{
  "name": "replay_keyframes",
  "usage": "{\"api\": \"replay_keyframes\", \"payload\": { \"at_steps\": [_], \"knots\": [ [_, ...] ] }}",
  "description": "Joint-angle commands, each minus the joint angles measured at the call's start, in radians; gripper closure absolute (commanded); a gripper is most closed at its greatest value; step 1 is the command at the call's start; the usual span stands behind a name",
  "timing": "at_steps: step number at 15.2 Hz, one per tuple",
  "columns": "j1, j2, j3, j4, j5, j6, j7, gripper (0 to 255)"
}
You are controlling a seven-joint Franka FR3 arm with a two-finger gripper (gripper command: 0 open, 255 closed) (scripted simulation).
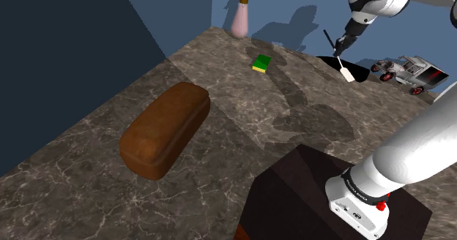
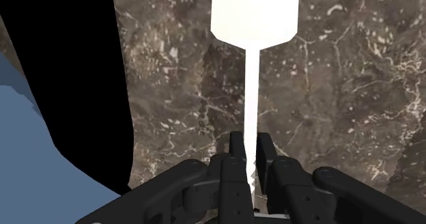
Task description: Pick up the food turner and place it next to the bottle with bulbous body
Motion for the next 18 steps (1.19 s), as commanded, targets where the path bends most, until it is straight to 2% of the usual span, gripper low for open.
{"api": "replay_keyframes", "payload": {
  "at_steps": [1,18],
  "knots": [
    [0.001,-0.008,0.0,0.016,-0.006,-0.023,0.005,255],
    [0.003,-0.038,0.001,0.215,-0.028,-0.246,0.027,255]
  ]
}}
